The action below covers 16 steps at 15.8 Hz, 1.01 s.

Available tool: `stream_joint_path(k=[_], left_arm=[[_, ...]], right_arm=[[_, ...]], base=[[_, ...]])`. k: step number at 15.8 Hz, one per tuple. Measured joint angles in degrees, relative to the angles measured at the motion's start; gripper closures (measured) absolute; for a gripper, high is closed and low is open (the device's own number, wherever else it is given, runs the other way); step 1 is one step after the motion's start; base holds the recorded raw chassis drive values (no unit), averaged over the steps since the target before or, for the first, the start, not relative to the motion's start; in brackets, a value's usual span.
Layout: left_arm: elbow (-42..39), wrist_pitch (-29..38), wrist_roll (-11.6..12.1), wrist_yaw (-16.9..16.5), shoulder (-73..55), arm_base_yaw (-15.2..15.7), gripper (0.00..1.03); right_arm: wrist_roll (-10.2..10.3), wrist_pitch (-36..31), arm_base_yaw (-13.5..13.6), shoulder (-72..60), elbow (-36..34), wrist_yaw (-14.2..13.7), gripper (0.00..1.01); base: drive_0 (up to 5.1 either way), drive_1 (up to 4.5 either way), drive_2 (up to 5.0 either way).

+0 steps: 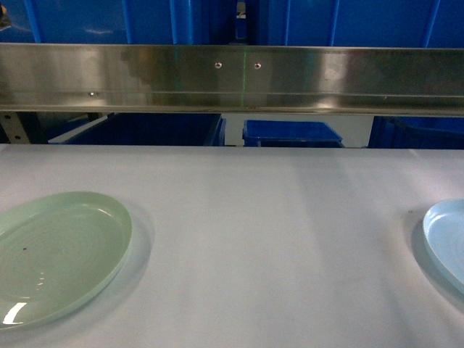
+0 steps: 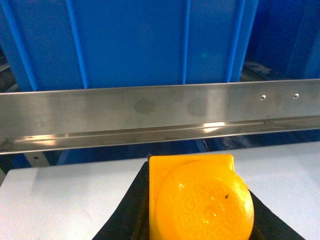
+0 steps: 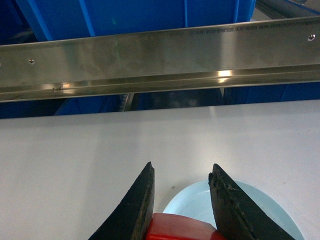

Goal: Sort and place red and yellow blocks in left bins

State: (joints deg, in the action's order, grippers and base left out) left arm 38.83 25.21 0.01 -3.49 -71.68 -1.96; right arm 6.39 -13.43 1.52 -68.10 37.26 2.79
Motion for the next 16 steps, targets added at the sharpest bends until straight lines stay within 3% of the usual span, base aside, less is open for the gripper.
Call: stream_joint_path(k=[3, 16], left_arm=[[0.0, 0.2, -0.2, -1.6, 0.0, 3.9, 0.76], [-0.2, -1.3, -0.2, -1.0, 0.6, 3.5, 0.76]], right_arm=[[0.0, 0.0, 0.0, 0.0, 0.0, 0.0, 0.73], [0.0, 0.0, 0.0, 0.0, 0.0, 0.0, 0.73]], base=[[0.0, 0.0, 0.0], [0.0, 0.0, 0.0]])
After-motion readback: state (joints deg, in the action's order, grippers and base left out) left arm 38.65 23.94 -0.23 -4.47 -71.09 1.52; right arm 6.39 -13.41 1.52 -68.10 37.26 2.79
